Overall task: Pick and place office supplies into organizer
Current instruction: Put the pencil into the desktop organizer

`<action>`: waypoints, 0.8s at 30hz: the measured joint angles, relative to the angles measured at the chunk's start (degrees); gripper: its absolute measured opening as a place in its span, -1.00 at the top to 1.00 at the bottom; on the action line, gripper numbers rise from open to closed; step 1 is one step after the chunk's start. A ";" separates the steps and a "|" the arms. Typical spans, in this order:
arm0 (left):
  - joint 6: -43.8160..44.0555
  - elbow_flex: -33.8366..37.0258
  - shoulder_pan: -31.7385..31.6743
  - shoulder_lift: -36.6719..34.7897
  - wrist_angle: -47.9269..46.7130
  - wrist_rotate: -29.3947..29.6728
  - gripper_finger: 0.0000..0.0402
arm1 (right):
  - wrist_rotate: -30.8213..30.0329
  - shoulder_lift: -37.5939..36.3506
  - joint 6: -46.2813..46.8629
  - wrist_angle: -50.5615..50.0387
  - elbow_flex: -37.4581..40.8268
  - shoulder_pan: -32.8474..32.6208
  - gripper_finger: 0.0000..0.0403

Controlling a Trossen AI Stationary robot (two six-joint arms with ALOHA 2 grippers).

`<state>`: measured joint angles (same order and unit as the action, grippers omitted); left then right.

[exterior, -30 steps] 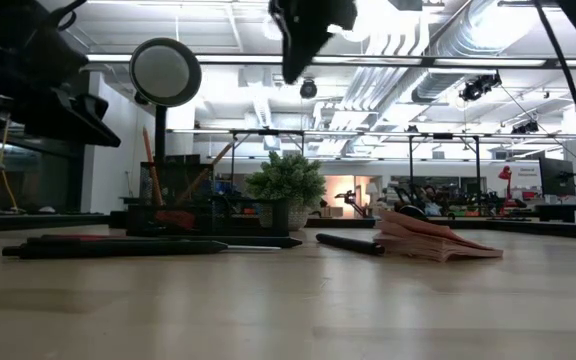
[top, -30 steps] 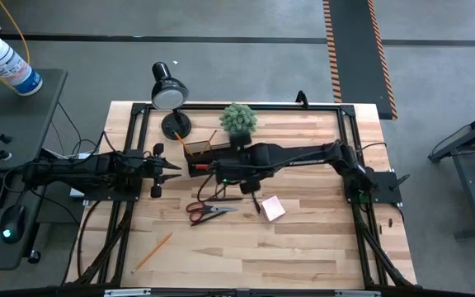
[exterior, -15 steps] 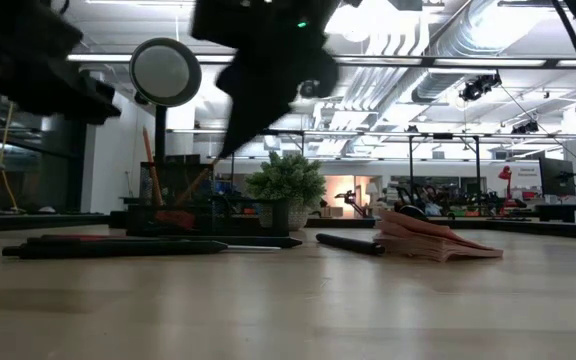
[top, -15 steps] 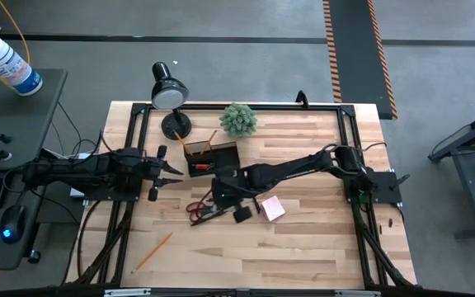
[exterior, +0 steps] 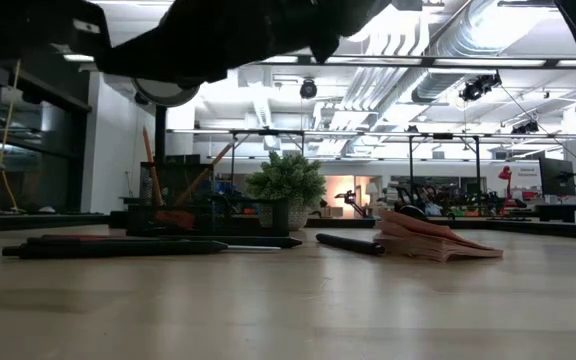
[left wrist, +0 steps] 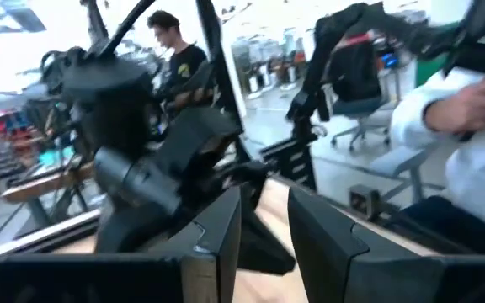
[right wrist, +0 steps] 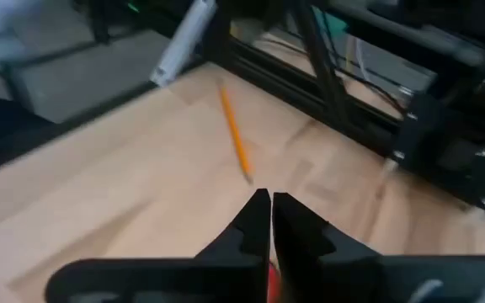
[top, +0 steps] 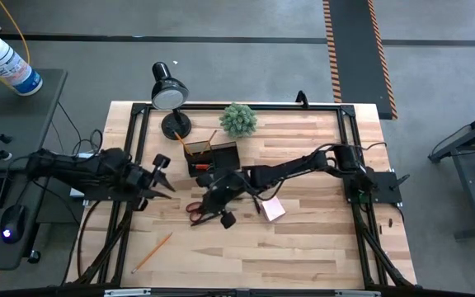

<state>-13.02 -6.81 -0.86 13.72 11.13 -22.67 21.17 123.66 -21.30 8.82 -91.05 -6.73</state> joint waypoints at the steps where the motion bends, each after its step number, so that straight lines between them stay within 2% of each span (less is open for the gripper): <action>1: 0.08 0.00 1.33 0.10 -0.29 0.89 0.55 | 1.15 0.00 0.62 2.18 1.05 0.16 0.95; 6: 0.20 0.04 7.25 2.25 0.41 6.70 0.55 | 1.99 0.17 3.09 14.10 6.92 0.36 0.95; 11: 0.20 -0.57 10.41 3.06 3.68 7.46 0.55 | 0.28 3.65 3.23 23.49 7.89 0.13 0.95; 18: 0.43 -0.85 11.87 3.04 3.71 8.80 0.55 | -1.09 13.17 2.00 21.38 -1.24 -1.20 0.95; 24: 0.85 -0.85 11.76 3.04 3.01 8.72 0.55 | 1.19 18.83 1.02 9.26 -14.37 -1.35 0.90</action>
<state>-12.16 -7.66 10.90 16.75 14.14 -13.95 22.36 142.49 -20.27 18.08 -105.41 -8.08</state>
